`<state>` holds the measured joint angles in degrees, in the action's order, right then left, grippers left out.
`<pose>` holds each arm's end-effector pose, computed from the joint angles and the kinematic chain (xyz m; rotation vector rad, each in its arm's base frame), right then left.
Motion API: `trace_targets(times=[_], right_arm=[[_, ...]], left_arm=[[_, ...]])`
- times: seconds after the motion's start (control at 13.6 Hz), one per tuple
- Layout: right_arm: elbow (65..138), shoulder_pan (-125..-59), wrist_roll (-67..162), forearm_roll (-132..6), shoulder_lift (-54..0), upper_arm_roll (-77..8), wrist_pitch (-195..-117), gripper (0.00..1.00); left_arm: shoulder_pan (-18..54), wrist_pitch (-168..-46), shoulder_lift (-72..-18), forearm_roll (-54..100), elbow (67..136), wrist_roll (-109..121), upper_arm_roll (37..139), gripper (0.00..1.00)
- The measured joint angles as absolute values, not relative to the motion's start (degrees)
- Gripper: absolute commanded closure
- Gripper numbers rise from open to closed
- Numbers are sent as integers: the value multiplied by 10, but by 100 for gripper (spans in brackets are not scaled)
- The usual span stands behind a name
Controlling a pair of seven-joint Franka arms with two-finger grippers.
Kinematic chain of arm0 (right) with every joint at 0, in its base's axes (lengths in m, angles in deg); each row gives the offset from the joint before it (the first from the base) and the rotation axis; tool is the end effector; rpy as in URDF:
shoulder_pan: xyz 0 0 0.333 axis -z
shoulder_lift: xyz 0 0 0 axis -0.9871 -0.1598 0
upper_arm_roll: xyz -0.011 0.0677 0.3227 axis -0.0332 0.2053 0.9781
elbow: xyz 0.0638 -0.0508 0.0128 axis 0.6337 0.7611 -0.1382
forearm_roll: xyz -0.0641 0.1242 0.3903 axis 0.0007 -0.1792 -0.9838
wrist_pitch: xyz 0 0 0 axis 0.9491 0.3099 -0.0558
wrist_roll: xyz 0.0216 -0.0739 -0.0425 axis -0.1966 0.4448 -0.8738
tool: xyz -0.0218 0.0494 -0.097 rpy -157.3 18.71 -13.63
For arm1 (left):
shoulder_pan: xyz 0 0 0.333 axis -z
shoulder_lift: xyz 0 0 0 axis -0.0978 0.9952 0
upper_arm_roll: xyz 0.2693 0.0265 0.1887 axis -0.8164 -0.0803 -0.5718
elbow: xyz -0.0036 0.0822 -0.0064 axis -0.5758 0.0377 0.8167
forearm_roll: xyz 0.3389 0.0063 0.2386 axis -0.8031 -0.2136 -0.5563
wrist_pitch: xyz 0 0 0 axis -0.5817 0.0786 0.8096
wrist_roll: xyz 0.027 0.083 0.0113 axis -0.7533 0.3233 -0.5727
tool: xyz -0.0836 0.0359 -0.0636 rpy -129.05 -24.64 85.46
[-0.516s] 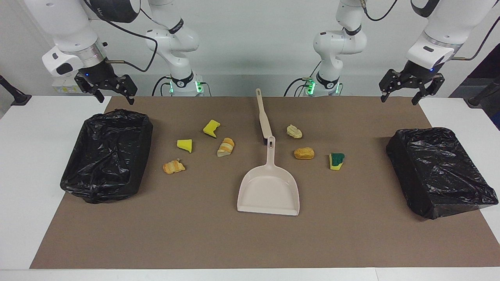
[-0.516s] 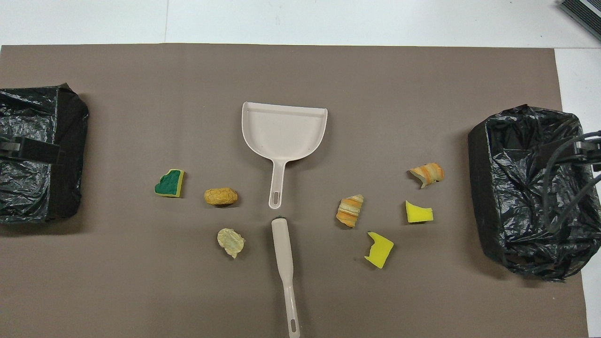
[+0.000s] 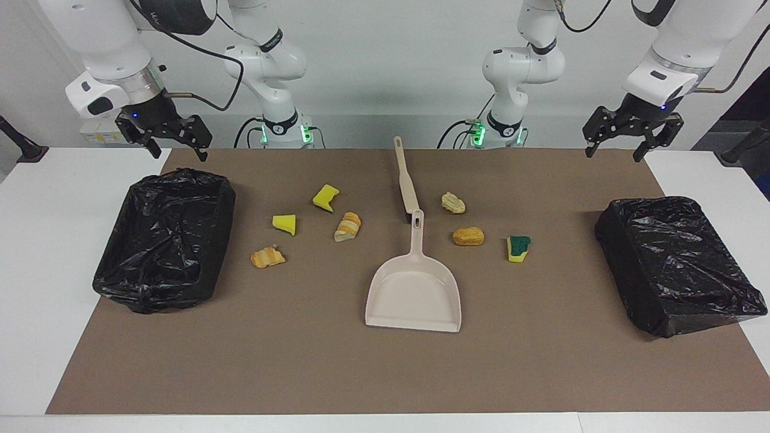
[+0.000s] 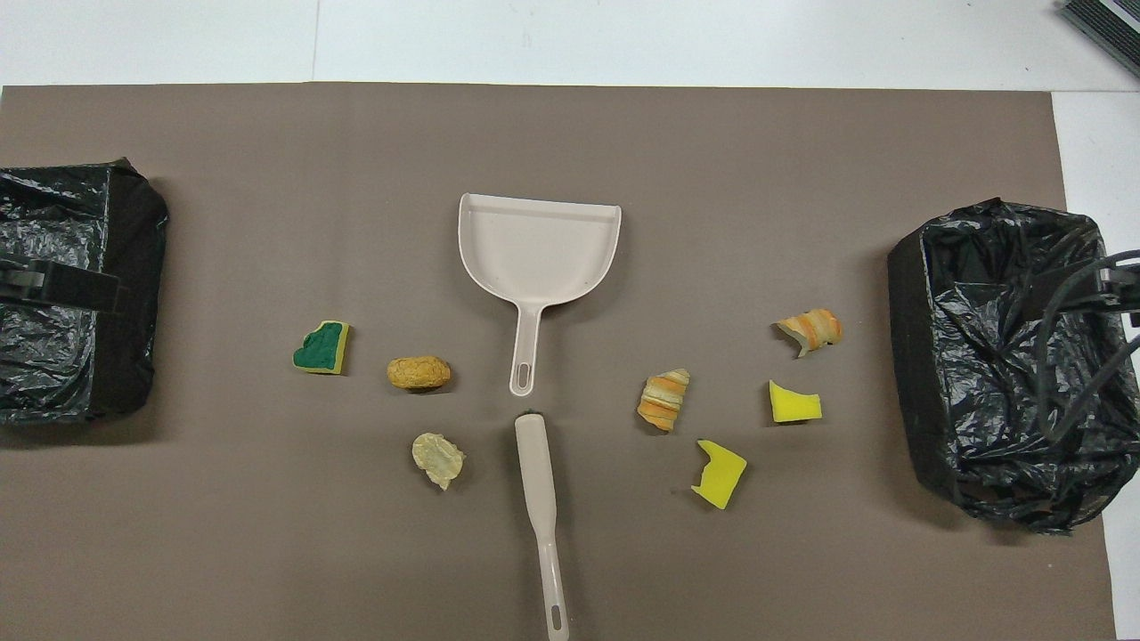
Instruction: Sweep and dump trash in bin
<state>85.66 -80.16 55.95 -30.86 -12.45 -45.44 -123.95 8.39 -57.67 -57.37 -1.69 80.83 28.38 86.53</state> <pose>0.5686 -0.0470 0.6393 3.1131 -0.1397 -0.0918 0.5606 -0.0480 0.6674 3.1144 -0.3158 0.0728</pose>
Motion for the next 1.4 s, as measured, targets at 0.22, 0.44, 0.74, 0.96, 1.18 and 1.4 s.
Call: trace_targets(times=[0.22, 0.44, 0.74, 0.96, 1.18, 1.4], right_arm=[[858, -802, 559, -309, -124, -454, -1240, 0], [860, -801, 559, -308, -123, -454, -1239, 0], [866, -791, 559, -308, -120, -456, -1238, 0], [869, -790, 559, -309, -116, -455, -1238, 0], [883, -798, 559, -310, -110, -450, -1234, 0], [895, -811, 559, -310, -107, -449, -1217, 0]], left_arm=[[88, -575, -580, -16, 817, 269, 876, 0], [133, -578, -601, -12, 861, 215, 881, 0], [235, -611, -659, -10, 974, 113, 886, 0], [305, -651, -705, 16, 1062, 27, 887, 0], [373, -712, -725, 20, 1132, -38, 888, 0], [431, -813, -721, 21, 1206, -81, 888, 0]])
